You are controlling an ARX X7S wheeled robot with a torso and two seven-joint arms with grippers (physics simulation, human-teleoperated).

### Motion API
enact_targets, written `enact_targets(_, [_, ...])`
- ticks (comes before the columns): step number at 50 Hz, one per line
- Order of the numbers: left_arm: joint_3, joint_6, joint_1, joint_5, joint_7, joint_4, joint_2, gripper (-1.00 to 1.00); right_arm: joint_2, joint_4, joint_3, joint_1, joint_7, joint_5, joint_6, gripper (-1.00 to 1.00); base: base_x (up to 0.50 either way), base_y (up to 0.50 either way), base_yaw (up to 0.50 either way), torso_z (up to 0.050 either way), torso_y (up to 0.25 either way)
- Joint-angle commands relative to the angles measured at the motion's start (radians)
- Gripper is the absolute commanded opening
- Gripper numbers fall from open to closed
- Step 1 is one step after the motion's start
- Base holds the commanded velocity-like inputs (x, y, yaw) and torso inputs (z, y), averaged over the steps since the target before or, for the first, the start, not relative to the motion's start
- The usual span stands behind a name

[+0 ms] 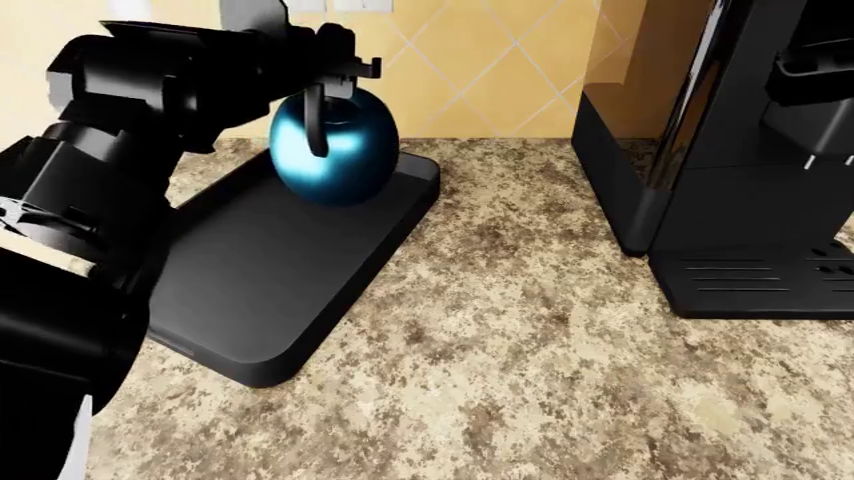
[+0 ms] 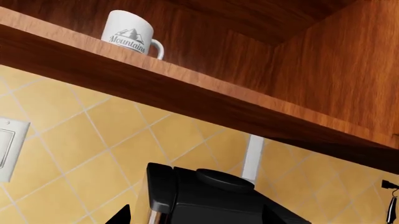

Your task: Pick the kettle from the counter and place it on the tray. Then pick the mug from the cabinet and place it on the tray. Then close the cabinet doors.

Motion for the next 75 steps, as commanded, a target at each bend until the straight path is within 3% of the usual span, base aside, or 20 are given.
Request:
enact_targets(1, [-0.021, 0.083, -0.013, 0.021, -0.091, -0.106, 0.043, -1.00, 0.000, 0.002, -0.008, 0.008, 0.006, 0.006, 0.003, 1.00, 0.00, 0.00, 0.00, 0.000, 0.000])
enact_targets(60, [-0.296, 0.090, 0.090, 0.319, -0.054, -0.120, 0.057, -1.00, 0.006, 0.006, -0.029, 0.023, 0.012, 0.021, -0.014, 1.00, 0.00, 0.00, 0.00, 0.000, 0.001])
enact_targets(61, [-0.303, 0.087, 0.088, 0.325, -0.055, -0.120, 0.057, 1.00, 0.006, 0.006, -0.029, 0.022, 0.011, 0.020, -0.015, 1.00, 0.00, 0.00, 0.00, 0.000, 0.000])
enact_targets(75, [-0.362, 0.067, 0.050, 0.400, -0.048, -0.117, 0.053, 1.00, 0.007, 0.006, -0.030, 0.012, 0.008, 0.014, -0.027, 1.00, 0.00, 0.00, 0.00, 0.000, 0.000])
